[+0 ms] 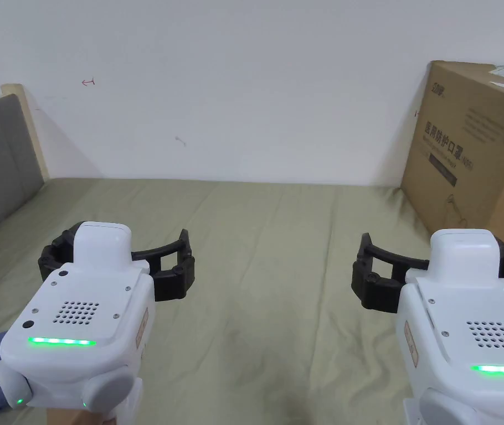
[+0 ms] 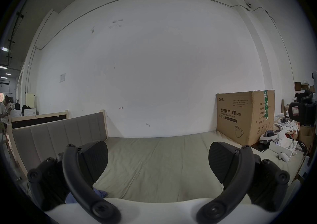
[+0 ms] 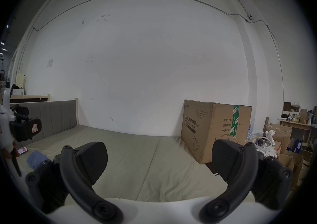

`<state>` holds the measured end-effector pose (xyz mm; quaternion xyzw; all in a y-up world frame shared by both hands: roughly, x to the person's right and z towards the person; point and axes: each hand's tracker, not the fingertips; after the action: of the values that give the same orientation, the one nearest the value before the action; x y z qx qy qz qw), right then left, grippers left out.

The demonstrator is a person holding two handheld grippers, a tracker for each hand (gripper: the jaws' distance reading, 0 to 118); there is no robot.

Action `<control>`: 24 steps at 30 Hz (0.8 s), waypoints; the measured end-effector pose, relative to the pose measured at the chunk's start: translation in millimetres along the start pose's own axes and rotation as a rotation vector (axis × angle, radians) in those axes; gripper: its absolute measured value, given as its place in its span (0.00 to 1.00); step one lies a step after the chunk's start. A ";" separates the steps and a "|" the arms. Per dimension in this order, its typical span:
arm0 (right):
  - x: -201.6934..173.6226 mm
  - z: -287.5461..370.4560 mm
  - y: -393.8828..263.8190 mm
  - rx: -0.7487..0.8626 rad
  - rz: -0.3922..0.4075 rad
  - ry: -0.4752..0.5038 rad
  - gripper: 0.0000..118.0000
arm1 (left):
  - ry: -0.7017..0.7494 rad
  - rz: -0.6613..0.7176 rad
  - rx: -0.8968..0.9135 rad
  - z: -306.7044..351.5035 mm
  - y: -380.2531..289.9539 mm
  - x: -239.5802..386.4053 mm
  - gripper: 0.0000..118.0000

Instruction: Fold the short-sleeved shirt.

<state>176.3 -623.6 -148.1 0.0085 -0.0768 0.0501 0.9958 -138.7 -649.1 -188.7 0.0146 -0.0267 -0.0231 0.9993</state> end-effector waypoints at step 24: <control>-3.5 -1.6 -1.9 -0.007 0.004 0.004 1.00 | 0.002 -0.004 -0.011 -1.6 -2.2 -2.7 0.98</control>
<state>173.3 -625.7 -150.2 0.0049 -0.0750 0.0521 0.9958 -141.5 -651.1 -190.5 0.0094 -0.0254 -0.0254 0.9993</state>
